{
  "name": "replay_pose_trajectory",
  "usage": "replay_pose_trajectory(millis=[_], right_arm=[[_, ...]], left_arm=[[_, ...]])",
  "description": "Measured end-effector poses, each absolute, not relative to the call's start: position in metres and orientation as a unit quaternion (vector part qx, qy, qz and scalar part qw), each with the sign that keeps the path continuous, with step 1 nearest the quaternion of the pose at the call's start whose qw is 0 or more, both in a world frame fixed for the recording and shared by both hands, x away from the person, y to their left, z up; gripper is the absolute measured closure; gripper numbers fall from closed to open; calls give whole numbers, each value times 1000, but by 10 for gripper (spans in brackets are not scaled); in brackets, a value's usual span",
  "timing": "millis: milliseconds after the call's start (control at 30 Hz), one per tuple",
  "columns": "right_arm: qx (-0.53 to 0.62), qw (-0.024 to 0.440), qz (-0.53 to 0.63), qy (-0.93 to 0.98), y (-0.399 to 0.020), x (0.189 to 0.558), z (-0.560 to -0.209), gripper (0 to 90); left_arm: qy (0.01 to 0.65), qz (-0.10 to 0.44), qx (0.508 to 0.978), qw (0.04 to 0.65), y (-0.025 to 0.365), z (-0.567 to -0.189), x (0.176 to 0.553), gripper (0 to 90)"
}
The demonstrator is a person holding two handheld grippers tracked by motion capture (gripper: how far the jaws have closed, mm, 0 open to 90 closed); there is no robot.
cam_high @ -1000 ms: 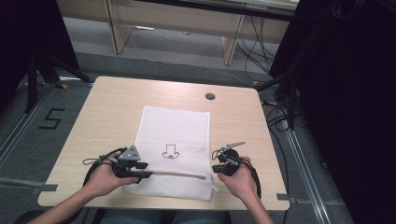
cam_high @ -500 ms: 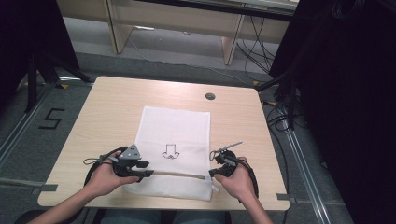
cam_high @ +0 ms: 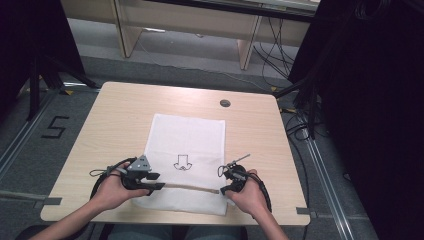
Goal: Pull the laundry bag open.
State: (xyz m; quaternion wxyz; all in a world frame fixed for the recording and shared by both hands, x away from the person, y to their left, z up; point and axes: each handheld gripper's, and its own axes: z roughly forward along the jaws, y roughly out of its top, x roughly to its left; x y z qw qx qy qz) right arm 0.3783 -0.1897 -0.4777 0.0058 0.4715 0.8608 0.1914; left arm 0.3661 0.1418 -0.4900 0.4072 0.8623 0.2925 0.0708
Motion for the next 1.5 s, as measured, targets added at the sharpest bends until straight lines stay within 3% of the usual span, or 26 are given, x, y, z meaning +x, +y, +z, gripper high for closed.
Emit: replay_pose_trajectory(millis=[433,700,833,1500], right_arm=[[467,0,184,865,-188,381,-480,900],[468,2,188,863,-189,380,-481,900],[472,2,186,861,-189,380,-481,900],[478,2,193,857,-189,378,-482,900]], left_arm=[[278,59,857,429,126,-488,368,514],[250,43,864,435,102,-485,370,412],[240,37,866,436,91,-485,372,405],[165,26,891,422,33,-482,373,572]])
